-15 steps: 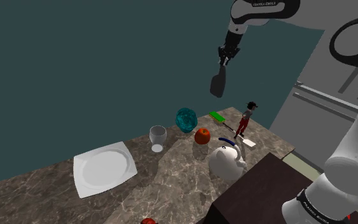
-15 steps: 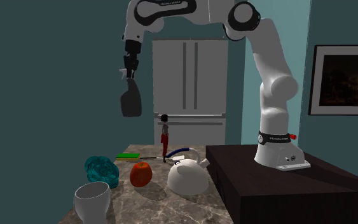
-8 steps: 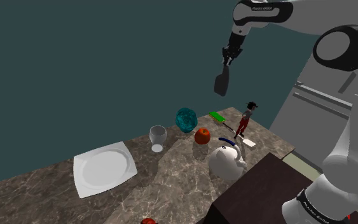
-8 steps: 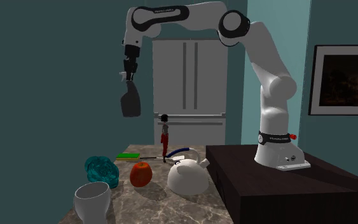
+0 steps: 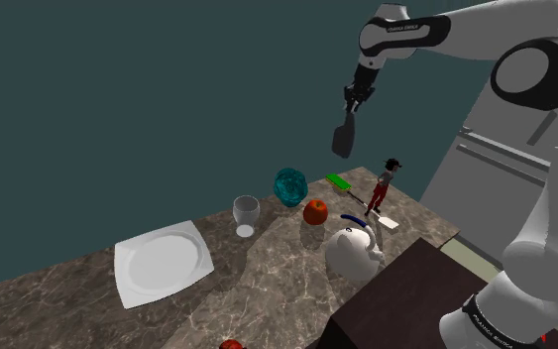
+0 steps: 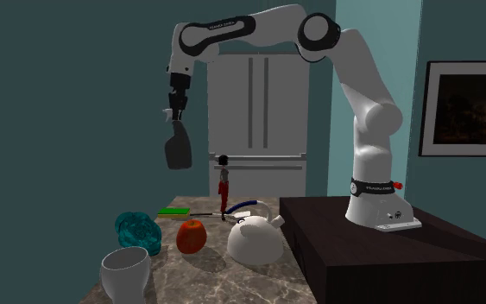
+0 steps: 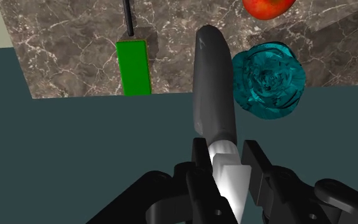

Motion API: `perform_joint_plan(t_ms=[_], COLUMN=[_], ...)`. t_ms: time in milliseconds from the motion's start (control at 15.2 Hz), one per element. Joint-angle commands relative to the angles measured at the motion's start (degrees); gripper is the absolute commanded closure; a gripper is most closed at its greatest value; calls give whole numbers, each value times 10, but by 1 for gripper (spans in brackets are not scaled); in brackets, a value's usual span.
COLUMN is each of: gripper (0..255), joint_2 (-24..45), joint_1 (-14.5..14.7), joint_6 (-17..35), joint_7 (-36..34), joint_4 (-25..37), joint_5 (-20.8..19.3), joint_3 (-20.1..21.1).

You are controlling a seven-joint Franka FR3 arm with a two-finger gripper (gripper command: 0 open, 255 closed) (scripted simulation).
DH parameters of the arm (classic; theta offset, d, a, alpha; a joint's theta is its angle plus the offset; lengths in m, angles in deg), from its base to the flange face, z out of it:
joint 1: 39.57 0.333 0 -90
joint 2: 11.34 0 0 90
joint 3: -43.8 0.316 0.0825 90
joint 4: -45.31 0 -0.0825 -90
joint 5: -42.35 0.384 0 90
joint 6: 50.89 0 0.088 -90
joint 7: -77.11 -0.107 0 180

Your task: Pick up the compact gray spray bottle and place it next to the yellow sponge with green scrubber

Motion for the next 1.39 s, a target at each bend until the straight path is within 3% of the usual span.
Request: perform_joint_plan(t_ms=[0,1320], gripper=[255,255], joint_2=[0,28], joint_1=[1,0], joint_6=[15,155], joint_7=[-1,-1], joint_4=[-15,-127], joint_5=[0,-2], joint_3=[0,-1])
